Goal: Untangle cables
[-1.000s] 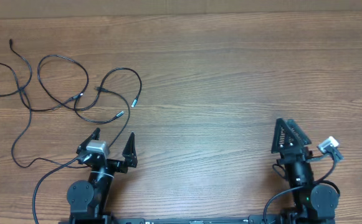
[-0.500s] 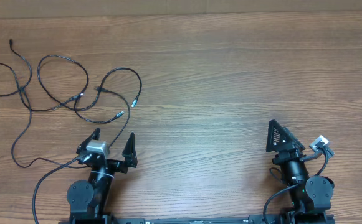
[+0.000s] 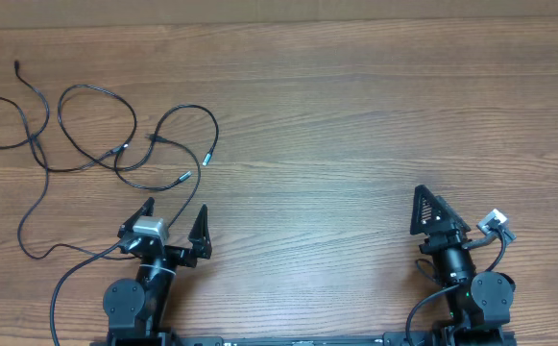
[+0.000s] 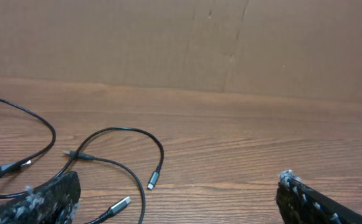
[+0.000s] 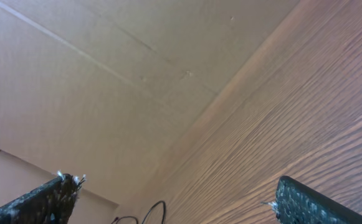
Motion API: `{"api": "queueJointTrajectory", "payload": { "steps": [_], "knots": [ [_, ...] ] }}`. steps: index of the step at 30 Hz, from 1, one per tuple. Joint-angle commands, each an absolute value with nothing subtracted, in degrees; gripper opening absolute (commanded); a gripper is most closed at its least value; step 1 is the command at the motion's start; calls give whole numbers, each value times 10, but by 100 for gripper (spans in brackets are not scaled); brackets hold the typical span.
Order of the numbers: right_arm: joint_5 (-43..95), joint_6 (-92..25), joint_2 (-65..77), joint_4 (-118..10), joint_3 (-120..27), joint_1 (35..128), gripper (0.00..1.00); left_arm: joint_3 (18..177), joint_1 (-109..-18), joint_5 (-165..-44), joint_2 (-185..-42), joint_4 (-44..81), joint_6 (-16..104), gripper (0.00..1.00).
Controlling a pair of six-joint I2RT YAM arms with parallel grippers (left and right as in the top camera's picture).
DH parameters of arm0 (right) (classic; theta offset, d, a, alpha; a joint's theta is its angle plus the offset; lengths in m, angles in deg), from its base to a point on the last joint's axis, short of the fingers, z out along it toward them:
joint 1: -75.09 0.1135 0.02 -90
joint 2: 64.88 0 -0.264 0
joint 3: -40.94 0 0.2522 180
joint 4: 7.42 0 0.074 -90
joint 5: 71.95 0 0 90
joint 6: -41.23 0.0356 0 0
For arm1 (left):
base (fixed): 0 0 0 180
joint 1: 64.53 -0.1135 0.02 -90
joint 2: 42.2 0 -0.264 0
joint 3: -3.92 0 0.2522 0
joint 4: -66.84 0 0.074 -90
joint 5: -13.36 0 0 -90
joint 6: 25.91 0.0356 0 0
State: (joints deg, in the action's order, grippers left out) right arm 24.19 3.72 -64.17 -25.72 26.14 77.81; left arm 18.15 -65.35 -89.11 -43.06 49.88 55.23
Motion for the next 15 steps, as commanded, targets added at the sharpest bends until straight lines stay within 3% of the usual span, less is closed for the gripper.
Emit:
{"api": "queueJointTrajectory", "payload": {
  "steps": [1, 8, 15],
  "knots": [
    [226, 33, -648, -256, 267, 780, 100, 180, -652, -898, -424, 499, 547, 100],
    [199, -39, -648, -257, 267, 780, 100, 180, -652, -898, -424, 499, 547, 100],
    [218, -357, -648, -258, 267, 783, 100, 180, -652, -898, -424, 499, 547, 100]
  ]
}}
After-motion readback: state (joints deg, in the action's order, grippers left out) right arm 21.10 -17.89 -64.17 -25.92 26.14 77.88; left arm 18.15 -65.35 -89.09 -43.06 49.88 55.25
